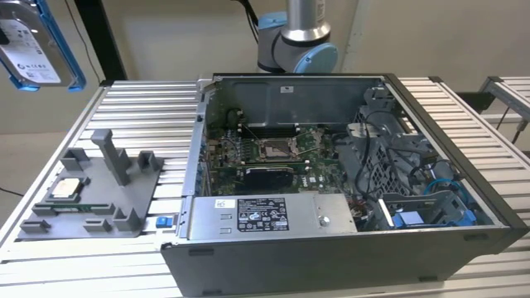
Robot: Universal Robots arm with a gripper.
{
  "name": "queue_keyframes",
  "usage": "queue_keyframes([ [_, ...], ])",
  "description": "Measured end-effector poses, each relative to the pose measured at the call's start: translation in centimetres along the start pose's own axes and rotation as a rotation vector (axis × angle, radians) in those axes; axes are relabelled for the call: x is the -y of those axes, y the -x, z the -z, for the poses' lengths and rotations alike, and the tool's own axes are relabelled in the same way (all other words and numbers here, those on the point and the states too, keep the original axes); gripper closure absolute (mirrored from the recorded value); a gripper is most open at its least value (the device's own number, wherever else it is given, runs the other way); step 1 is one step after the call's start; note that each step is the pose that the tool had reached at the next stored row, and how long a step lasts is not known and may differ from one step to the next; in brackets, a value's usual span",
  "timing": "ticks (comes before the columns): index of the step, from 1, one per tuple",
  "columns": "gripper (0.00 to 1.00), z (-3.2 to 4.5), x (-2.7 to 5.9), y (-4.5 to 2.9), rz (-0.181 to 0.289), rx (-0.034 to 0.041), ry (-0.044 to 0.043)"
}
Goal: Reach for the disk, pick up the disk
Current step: 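Pick up the disk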
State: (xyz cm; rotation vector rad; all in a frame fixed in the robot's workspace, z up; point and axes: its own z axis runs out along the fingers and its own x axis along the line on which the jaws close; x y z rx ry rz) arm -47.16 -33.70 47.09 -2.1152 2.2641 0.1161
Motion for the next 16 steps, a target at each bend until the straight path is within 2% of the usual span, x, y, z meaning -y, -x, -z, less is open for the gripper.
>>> queue_keyframes([
  [11,1.00,1.82,-0.04,0.15,0.000,-0.0001,0.0002],
  [16,1.00,1.92,-0.05,0.16,0.000,0.0023,0.0003],
])
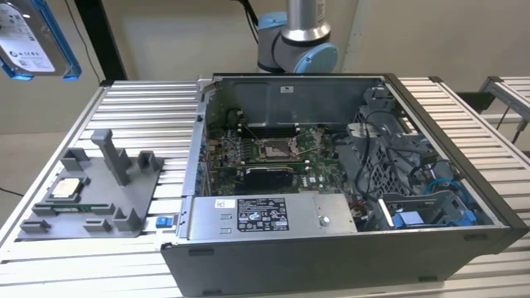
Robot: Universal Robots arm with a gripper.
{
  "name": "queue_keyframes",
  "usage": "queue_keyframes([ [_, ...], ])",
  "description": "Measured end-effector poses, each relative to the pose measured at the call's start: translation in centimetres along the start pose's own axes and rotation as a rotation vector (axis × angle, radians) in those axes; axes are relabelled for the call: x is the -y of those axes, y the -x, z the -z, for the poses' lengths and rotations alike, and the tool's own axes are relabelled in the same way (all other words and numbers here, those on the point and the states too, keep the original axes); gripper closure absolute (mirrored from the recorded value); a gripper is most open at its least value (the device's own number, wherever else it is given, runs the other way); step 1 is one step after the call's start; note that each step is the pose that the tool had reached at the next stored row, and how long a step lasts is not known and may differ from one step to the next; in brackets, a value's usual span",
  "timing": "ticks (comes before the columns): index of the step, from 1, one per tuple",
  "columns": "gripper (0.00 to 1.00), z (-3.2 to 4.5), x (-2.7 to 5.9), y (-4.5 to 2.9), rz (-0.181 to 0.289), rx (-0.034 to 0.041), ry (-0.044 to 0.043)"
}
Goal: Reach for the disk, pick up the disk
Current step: 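Pick up the disk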
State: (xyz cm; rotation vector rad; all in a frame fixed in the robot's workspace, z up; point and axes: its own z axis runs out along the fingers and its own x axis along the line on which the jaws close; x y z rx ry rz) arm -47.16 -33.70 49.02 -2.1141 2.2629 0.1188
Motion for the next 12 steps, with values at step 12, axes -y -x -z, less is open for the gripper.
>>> queue_keyframes([
  [12,1.00,0.00,0.06,0.00,0.000,0.0056,0.0003],
])
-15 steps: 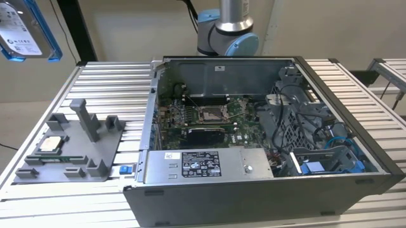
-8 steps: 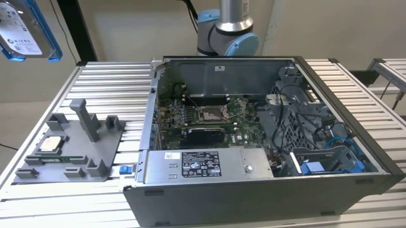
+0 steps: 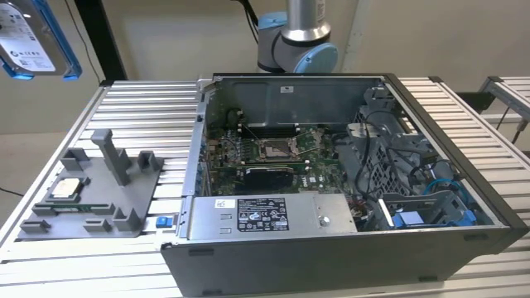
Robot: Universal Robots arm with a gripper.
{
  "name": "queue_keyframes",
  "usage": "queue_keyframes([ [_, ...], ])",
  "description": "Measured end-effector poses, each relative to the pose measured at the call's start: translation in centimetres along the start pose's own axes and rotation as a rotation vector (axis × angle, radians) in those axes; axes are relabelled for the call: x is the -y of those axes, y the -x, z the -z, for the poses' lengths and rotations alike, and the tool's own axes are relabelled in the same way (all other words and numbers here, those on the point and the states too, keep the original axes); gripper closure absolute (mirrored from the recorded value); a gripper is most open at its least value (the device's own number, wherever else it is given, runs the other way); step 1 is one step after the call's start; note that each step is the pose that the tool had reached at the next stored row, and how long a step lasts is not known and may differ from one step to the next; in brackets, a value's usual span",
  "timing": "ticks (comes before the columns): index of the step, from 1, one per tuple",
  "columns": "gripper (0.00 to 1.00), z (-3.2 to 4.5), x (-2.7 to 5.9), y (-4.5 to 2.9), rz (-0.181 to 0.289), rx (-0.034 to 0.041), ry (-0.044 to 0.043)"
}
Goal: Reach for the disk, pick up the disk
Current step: 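Pick up the disk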
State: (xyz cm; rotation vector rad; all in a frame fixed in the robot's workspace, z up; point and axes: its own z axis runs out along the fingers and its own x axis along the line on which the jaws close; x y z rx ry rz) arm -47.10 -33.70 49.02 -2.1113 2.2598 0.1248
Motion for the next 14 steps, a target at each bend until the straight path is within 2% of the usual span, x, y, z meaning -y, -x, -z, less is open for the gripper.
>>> queue_keyframes([
  [14,1.00,0.03,1.30,0.09,0.000,0.0000,0.0001],
])
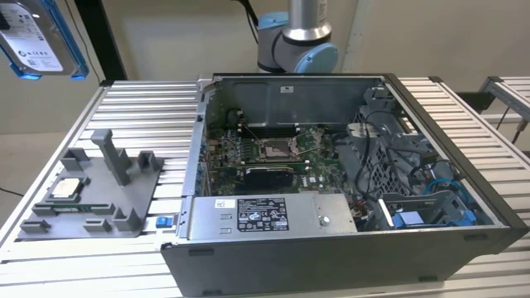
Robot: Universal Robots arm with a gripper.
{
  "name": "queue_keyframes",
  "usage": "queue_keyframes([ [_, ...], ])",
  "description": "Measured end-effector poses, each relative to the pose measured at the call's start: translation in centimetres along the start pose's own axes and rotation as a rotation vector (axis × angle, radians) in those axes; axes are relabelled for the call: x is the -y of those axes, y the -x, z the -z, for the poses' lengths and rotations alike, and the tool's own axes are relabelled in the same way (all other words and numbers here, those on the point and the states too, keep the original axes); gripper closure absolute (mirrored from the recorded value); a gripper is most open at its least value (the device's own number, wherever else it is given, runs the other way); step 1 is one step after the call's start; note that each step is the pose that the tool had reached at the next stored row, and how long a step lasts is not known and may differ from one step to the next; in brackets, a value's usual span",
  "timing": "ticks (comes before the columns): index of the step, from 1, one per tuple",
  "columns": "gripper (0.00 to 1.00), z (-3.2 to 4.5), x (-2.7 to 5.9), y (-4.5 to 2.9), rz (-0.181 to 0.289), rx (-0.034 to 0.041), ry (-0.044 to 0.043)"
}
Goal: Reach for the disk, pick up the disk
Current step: 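Pick up the disk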
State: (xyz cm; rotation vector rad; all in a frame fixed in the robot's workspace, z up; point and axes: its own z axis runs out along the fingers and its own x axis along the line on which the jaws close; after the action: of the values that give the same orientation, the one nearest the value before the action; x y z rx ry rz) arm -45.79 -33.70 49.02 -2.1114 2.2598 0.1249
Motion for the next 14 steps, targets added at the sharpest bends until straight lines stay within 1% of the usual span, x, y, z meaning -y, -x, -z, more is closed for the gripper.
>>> queue_keyframes([
  [14,1.00,0.06,2.52,0.18,0.000,0.0000,0.0001],
])
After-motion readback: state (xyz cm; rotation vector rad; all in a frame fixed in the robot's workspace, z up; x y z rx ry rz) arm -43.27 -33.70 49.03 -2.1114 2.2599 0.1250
